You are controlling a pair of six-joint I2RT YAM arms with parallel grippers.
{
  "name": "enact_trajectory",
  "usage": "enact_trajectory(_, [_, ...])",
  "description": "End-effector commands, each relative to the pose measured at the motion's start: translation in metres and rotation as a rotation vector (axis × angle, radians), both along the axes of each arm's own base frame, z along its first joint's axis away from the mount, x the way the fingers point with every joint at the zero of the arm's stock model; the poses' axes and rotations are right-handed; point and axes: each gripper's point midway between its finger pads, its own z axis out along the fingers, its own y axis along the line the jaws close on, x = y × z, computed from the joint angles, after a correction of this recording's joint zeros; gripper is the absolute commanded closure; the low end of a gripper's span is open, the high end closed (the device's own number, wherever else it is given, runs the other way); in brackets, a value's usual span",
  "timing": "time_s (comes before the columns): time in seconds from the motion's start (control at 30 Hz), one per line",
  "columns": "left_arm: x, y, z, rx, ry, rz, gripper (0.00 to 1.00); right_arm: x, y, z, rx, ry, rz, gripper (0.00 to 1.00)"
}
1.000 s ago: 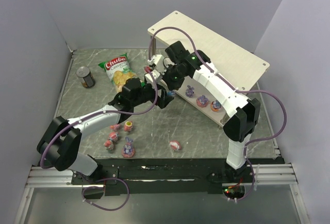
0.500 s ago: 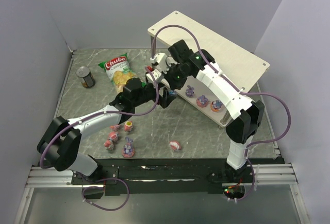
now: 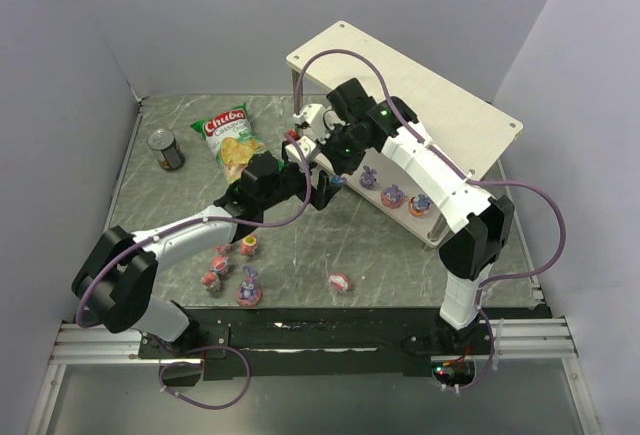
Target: Place and organize the plastic toys onto the shelf
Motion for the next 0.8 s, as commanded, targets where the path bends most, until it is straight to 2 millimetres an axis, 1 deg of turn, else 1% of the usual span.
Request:
enact_trajectory(0.0, [-0.011, 0.004, -0.015, 0.005, 0.068, 0.012, 0.04, -0.002, 0.006, 0.057, 0.145, -0.138, -0.002, 1.0])
enact_trajectory(0.03, [-0.017, 0.007, -0.013, -0.017, 0.079, 0.014, 0.04, -0.003, 0.007, 0.057, 0.15, -0.137, -0.003, 1.0])
enact_trajectory(0.1, [-0.021, 0.011, -0.006, -0.05, 0.074, 0.021, 0.04, -0.006, 0.01, 0.062, 0.176, -0.136, 0.009, 1.0])
enact_trajectory(0.13, [-0.025, 0.014, 0.001, -0.081, 0.065, 0.028, 0.04, -0.007, 0.01, 0.063, 0.186, -0.13, 0.008, 1.0])
enact_trajectory(0.2, [-0.028, 0.019, 0.01, -0.104, 0.047, 0.035, 0.04, -0.01, 0.012, 0.067, 0.207, -0.125, 0.019, 1.0])
enact_trajectory(0.27, [-0.032, 0.025, 0.025, -0.126, 0.016, 0.048, 0.04, -0.014, 0.014, 0.068, 0.219, -0.107, 0.028, 1.0])
enact_trajectory(0.3, [-0.035, 0.029, 0.037, -0.144, -0.01, 0.048, 0.04, -0.014, 0.014, 0.069, 0.221, -0.104, 0.026, 1.0])
enact_trajectory(0.43, [-0.038, 0.032, 0.053, -0.15, -0.051, 0.045, 0.04, -0.02, 0.018, 0.071, 0.238, -0.079, 0.043, 1.0])
enact_trajectory(0.53, [-0.037, 0.029, 0.056, -0.145, -0.049, 0.031, 0.03, -0.025, 0.021, 0.074, 0.261, -0.06, 0.055, 1.0])
enact_trajectory(0.6, [-0.036, 0.026, 0.05, -0.134, -0.031, 0.023, 0.03, -0.028, 0.022, 0.077, 0.272, -0.054, 0.061, 1.0])
enact_trajectory(0.67, [-0.036, 0.024, 0.049, -0.132, -0.027, 0.018, 0.01, -0.031, 0.022, 0.081, 0.285, -0.054, 0.064, 1.0])
enact_trajectory(0.77, [-0.035, 0.021, 0.045, -0.123, -0.013, 0.007, 0.02, -0.033, 0.022, 0.087, 0.297, -0.06, 0.067, 1.0])
